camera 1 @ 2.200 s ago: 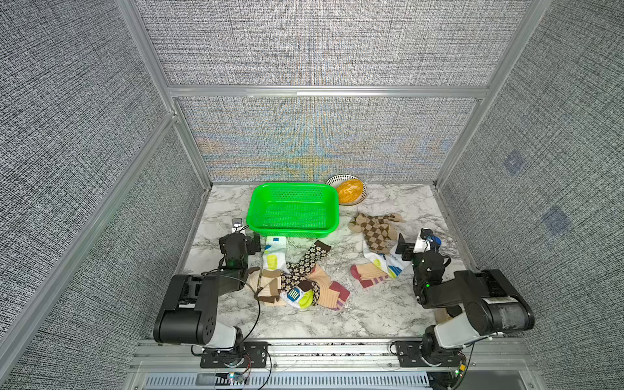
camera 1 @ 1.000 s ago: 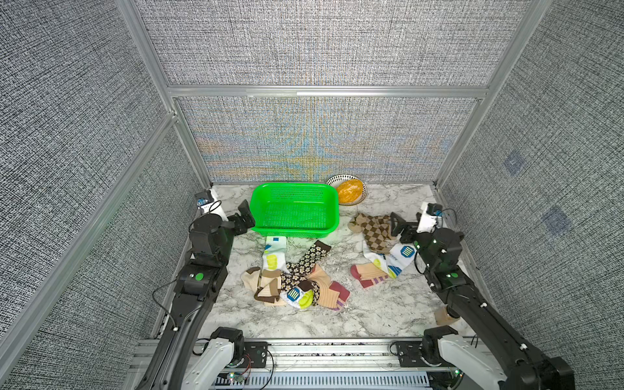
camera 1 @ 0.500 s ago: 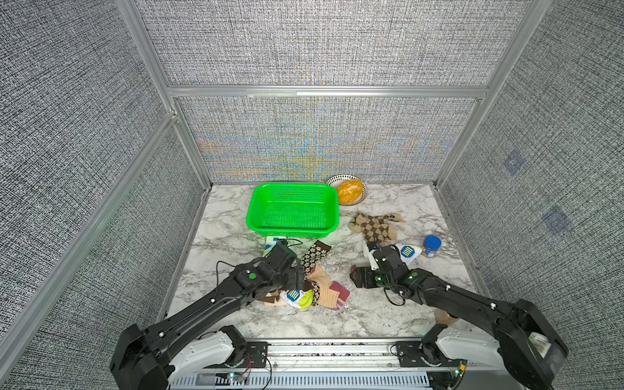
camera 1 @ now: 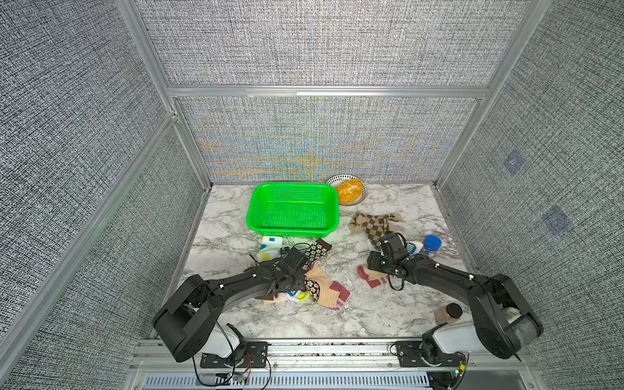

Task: Place the socks together as a pair
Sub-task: Move the sock to the center of the board.

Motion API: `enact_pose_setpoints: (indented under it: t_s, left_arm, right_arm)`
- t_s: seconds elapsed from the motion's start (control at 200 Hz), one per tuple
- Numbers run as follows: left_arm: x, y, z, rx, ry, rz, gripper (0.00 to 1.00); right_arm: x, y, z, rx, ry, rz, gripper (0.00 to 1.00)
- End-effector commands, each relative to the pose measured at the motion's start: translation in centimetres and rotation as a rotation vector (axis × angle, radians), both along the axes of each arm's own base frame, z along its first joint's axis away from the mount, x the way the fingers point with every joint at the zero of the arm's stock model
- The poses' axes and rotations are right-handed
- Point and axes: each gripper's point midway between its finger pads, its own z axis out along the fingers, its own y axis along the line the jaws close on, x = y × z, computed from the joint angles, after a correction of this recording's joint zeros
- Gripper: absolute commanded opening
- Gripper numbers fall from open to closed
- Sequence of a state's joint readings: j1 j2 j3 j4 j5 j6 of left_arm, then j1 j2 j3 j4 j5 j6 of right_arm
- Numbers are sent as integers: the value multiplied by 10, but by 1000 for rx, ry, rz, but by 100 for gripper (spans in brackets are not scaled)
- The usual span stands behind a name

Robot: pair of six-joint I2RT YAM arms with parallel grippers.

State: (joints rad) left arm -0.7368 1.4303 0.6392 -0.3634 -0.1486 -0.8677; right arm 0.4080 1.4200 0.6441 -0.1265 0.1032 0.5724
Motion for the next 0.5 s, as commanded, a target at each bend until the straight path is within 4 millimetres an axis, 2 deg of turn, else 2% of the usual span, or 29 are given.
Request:
enact_pose_setpoints:
  t_s: [0.0,0.09,0.2,0.27,0.395,0.495]
  left_arm:
    - [-10,58,-10,156,34,130,62]
    - [-7,83,-3,206,9,180,62]
    - [-2,106,4,234,-3,236,62]
    - [5,110,11,234,-26,258,62]
    - [17,108,23,230,-53,263,63]
    - [30,84,36,136,-79,172,64]
  right_arm:
    - [6,-20,2,-37,-17,-58,67]
    - [12,-32,7,-59,-39,-94,68]
    - [21,-27,18,-43,-78,-76,71]
    - [25,-11,31,-4,-131,-20,75]
    - [14,38,61,40,-228,171,81]
    - [-9,70,63,89,-184,270,81]
